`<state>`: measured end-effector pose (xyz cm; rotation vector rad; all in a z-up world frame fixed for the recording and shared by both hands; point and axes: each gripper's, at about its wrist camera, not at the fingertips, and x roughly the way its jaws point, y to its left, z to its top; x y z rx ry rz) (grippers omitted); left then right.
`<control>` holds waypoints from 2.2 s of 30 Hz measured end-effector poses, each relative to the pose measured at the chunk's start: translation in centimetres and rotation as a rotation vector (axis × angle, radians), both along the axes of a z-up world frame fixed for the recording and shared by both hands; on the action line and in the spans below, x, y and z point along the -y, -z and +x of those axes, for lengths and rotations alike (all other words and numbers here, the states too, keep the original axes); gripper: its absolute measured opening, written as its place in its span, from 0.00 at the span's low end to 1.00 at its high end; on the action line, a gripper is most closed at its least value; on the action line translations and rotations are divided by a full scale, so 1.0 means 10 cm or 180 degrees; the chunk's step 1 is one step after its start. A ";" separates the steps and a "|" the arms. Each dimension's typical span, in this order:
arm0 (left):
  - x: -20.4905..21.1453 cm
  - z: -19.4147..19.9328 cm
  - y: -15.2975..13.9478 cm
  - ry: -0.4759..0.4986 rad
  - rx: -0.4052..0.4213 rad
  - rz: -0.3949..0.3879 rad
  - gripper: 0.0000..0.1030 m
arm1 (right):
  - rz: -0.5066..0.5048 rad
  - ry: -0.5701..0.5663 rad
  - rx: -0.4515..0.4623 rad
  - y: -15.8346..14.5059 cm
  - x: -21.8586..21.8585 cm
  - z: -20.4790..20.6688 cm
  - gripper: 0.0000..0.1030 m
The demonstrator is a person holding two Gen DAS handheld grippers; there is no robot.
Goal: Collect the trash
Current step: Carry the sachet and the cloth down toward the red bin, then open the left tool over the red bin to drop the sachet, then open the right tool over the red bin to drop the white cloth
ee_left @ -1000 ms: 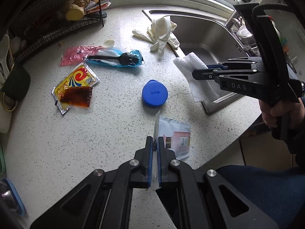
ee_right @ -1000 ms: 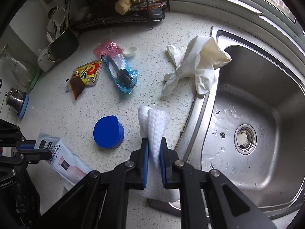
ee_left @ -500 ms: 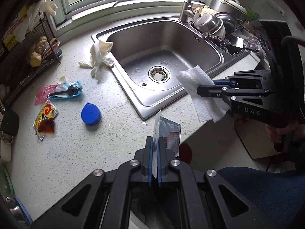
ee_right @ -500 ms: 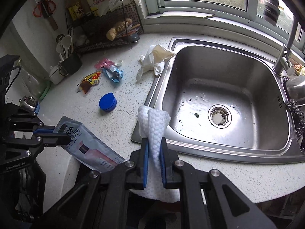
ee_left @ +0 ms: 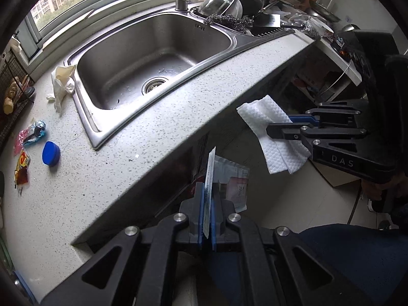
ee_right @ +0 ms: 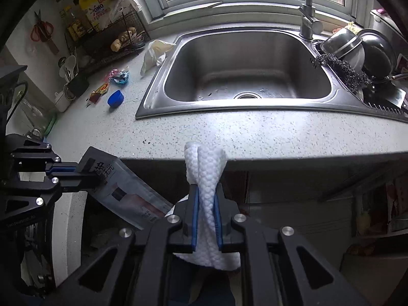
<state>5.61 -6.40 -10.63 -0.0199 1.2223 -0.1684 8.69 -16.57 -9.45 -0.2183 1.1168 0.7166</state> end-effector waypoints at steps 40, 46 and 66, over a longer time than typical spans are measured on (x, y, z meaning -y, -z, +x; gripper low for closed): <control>0.78 0.51 3.71 -0.0187 -0.0780 -0.0130 0.03 | -0.0414 0.0605 -0.0752 2.92 0.65 0.10 0.10; 0.74 0.50 3.80 -0.0225 -0.0745 -0.0107 0.19 | -0.0425 0.0665 -0.0784 2.95 0.65 0.06 0.10; 0.37 0.16 3.56 -0.0523 -0.0491 -0.0189 1.00 | -0.0356 0.0514 -0.0813 3.08 0.45 0.13 0.10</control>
